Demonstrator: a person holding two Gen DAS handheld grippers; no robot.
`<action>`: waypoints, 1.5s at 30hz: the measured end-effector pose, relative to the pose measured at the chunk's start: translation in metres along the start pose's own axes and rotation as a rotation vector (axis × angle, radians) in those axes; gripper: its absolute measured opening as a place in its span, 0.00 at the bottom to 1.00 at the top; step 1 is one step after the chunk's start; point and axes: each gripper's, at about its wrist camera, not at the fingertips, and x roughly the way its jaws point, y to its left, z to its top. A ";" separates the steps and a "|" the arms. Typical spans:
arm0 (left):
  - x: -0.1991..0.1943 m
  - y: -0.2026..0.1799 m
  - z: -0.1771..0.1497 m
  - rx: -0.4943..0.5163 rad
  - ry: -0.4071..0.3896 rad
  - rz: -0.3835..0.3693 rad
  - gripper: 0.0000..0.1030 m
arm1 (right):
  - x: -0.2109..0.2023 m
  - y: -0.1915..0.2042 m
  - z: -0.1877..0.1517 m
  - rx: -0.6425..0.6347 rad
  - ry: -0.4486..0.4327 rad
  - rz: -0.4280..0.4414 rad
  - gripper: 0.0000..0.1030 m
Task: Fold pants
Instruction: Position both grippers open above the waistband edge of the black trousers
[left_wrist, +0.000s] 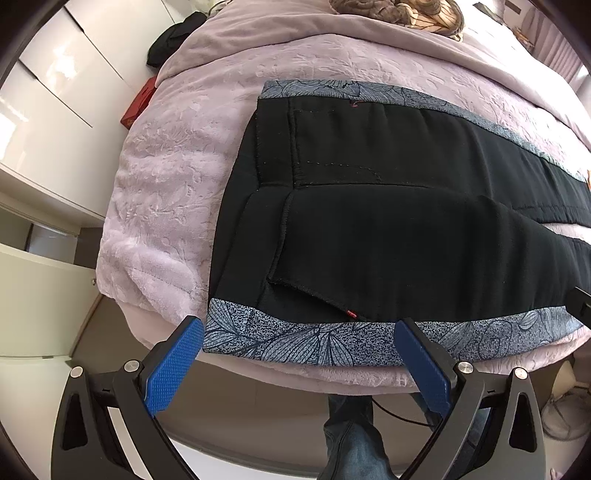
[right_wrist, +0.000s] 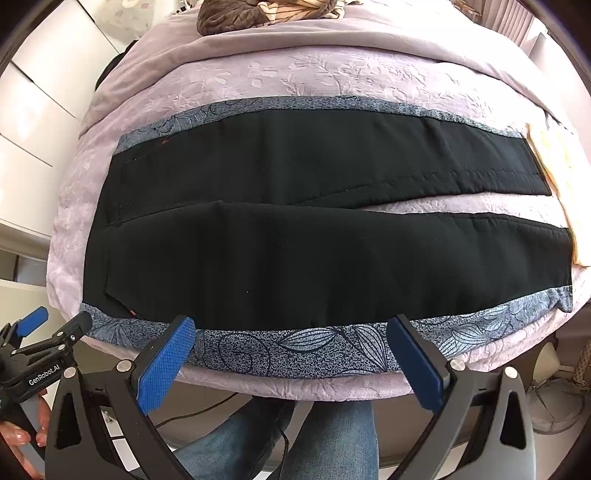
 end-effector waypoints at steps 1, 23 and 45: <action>-0.001 0.000 0.000 0.001 -0.001 0.000 1.00 | 0.000 0.000 0.000 0.000 0.000 0.000 1.00; -0.001 0.001 -0.006 0.012 -0.005 0.014 1.00 | 0.000 -0.003 -0.009 0.005 -0.004 -0.004 1.00; 0.022 -0.003 -0.014 0.027 0.043 0.019 1.00 | 0.025 -0.011 -0.022 0.016 0.036 0.008 1.00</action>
